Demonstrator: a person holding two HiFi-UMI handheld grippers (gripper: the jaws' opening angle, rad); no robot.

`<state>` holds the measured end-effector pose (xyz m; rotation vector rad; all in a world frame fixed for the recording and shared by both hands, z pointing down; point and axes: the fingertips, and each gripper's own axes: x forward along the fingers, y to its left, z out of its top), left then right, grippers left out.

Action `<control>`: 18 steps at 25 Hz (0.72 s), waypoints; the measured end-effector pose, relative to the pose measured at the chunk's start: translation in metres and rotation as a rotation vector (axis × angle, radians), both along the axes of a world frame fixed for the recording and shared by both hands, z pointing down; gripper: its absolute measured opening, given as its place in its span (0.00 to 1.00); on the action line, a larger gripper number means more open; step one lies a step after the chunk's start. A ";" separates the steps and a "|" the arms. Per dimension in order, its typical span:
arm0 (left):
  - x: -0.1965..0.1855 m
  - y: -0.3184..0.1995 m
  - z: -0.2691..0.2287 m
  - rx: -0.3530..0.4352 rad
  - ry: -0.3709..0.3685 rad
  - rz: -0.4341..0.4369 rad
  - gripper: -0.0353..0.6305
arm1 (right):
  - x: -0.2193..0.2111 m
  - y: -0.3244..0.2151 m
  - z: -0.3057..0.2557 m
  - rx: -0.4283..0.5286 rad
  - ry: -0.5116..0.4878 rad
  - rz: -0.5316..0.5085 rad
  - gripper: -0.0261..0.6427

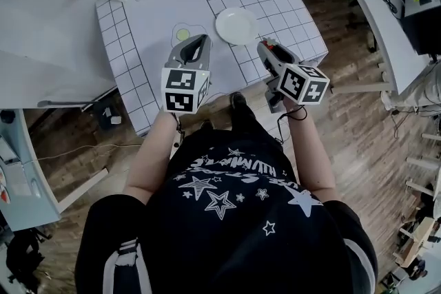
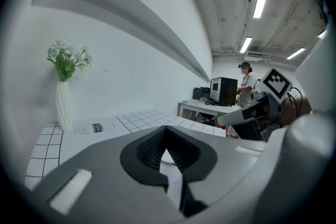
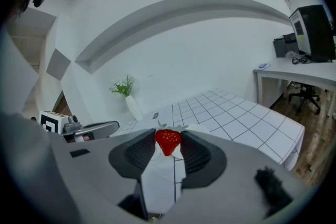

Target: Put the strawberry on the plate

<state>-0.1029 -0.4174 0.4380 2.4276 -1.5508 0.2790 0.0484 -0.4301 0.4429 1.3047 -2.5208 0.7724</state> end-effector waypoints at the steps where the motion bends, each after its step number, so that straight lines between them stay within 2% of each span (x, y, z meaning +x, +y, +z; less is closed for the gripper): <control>1: -0.001 -0.004 0.000 0.000 -0.003 -0.013 0.07 | -0.003 -0.007 0.001 -0.001 -0.001 -0.016 0.27; 9: -0.002 -0.036 0.004 -0.012 -0.029 -0.125 0.07 | -0.020 -0.061 0.013 -0.021 0.020 -0.171 0.28; 18: -0.002 -0.051 0.029 -0.078 -0.058 -0.239 0.07 | -0.039 -0.096 0.055 -0.093 0.080 -0.342 0.28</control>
